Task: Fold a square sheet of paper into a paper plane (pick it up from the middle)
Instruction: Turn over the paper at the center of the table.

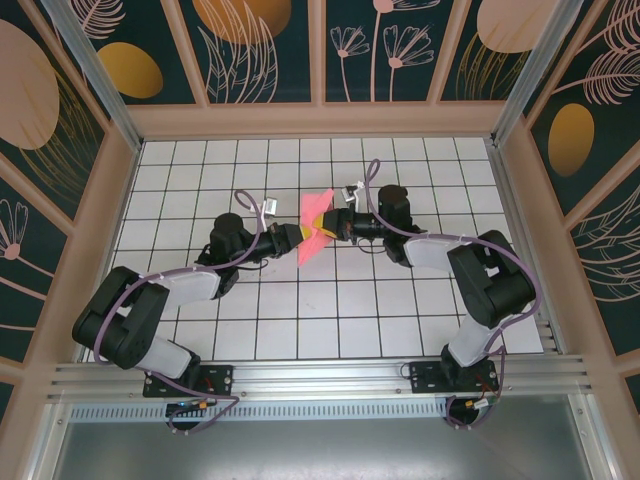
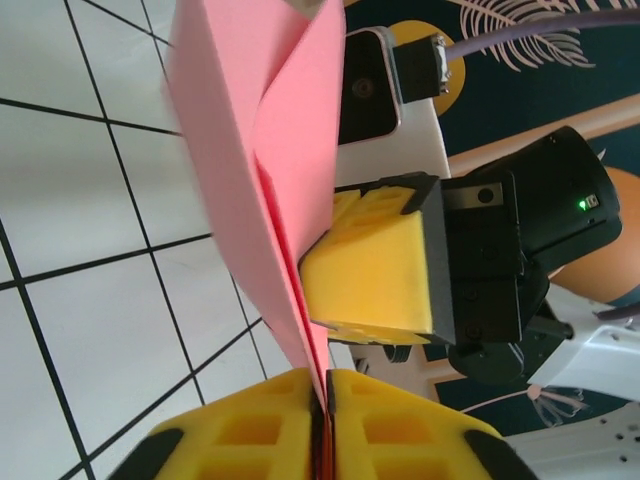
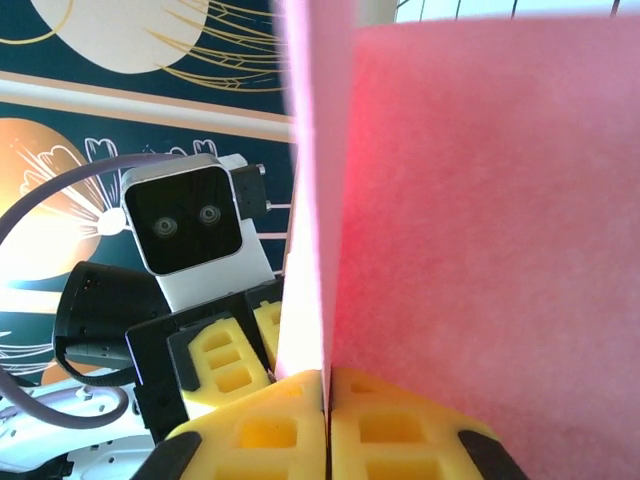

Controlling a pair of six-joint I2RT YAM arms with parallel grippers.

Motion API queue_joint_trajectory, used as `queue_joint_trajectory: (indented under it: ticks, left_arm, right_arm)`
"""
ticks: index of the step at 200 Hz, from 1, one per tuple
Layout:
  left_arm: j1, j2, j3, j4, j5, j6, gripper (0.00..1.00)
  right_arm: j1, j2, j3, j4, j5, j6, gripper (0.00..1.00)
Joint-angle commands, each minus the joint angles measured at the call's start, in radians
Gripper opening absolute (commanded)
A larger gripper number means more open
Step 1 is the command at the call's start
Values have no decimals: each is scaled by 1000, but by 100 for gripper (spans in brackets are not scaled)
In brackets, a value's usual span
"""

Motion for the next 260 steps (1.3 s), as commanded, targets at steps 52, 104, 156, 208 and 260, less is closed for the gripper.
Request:
queue_joint_trajectory:
  ticks: [52,104,156,208,260]
  left_arm:
    - [2,-95,114,-559,-290,298,3]
    - [-63,-104,335,-1138,-866,476,3]
    - [-199,135,604,-1535,-1293,394,5]
    - [-262,354,712,-1590,-1230,324,6]
    - [-265,255,598,-1223,-977,281,61]
  right_arm:
    - [-46,-178,54,-560,347,-338,56]
    - [-47,-292,-5,-753,734,-412,74]
    - [-75,-324,-16,-829,907,-426,75]
    - [-163,-321,-17,-819,891,-434,75]
    - [-169,-313,8,-871,823,-523,75]
